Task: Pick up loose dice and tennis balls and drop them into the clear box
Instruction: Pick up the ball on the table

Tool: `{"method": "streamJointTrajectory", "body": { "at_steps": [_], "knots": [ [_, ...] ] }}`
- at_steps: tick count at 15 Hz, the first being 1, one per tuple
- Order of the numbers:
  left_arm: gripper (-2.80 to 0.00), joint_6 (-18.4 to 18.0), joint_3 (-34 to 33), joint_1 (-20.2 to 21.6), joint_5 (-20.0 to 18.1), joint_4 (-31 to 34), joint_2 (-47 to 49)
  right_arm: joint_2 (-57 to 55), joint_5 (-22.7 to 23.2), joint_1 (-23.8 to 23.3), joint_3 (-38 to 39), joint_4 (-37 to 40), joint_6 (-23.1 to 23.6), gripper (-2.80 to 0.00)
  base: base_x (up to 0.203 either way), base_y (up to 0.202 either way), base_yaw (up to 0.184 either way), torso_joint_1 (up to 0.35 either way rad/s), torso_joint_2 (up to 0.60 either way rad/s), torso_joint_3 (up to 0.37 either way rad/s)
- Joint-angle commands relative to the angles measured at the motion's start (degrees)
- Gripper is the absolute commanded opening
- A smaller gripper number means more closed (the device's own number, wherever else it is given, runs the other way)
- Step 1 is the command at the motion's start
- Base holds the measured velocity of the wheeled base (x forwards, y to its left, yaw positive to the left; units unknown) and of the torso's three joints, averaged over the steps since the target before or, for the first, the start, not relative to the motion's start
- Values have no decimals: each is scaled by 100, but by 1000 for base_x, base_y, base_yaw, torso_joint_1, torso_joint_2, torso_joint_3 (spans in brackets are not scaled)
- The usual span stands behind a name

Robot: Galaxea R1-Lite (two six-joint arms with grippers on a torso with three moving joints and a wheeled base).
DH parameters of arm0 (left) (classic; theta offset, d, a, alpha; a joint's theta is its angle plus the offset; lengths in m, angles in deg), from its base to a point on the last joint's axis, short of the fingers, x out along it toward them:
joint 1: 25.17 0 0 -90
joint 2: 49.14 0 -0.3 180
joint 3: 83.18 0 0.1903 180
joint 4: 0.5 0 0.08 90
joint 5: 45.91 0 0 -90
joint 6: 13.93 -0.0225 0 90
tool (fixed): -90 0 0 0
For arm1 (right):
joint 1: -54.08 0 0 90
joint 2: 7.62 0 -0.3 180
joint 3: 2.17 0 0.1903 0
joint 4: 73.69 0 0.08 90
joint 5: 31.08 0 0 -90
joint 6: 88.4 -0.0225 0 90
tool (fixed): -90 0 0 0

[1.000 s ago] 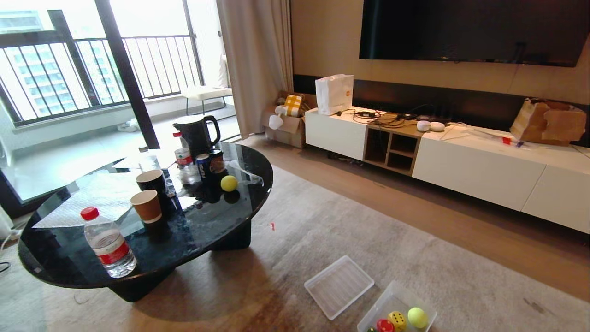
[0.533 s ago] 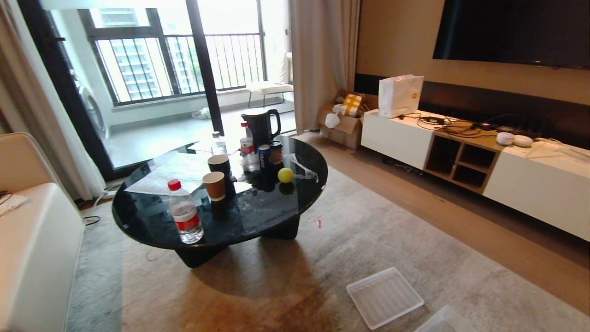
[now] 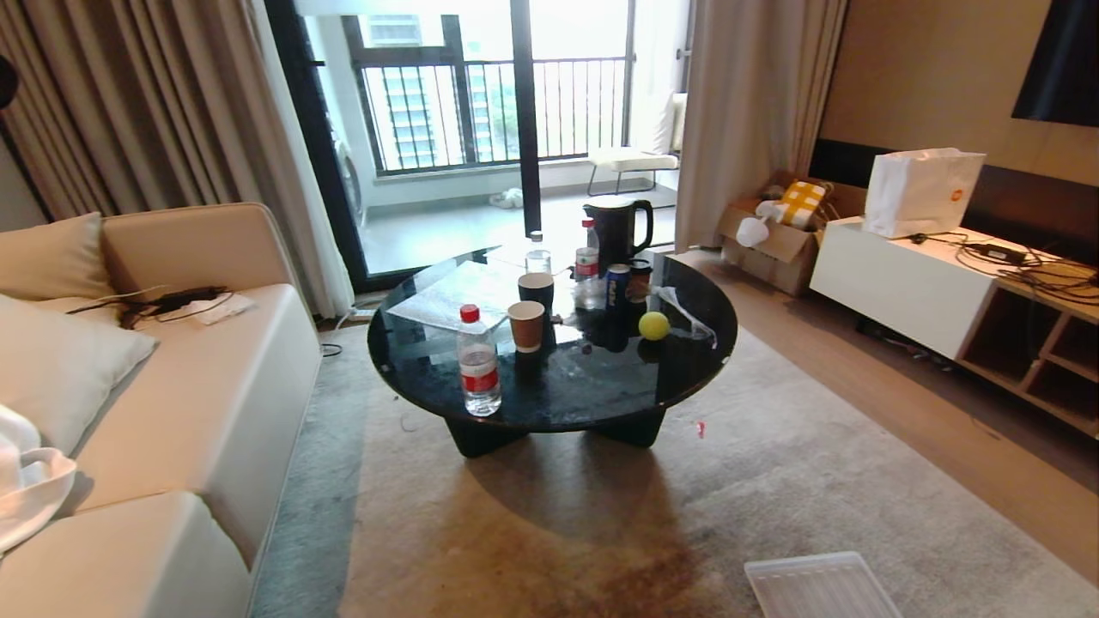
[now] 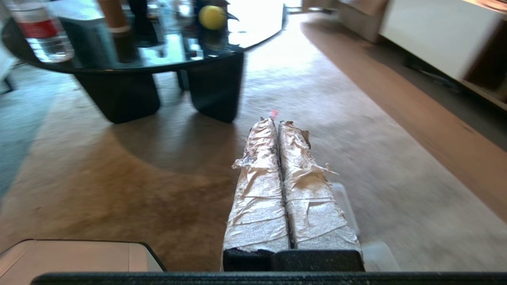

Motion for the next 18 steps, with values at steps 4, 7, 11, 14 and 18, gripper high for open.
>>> {"method": "streamJointTrajectory", "body": {
  "at_steps": [4, 7, 11, 14, 18],
  "knots": [
    [-280, 2, 0, 0, 4, 0, 0, 1, -4, 1, -3, 7, 3, -280, -1, -9, 165, 1, 2, 2],
    [-280, 2, -9, 0, 4, 0, 0, 1, 13, 1, 6, -2, 3, -280, -1, -9, 158, 3, 2, 6],
    [-280, 19, -5, 0, 4, 0, 0, 1, 13, 1, 6, -2, -5, -280, 0, -3, 47, 3, 0, 1],
    [-280, 19, -9, 0, 4, -5, 4, 1, 4, 1, 6, 6, -5, -280, 66, 2, 4, 2, 2, 2],
    [-280, 24, -3, 0, 4, 0, 9, 1, 13, 1, 6, 7, -5, -280, 183, 0, 1, 5, 0, 1]
  ]
}}
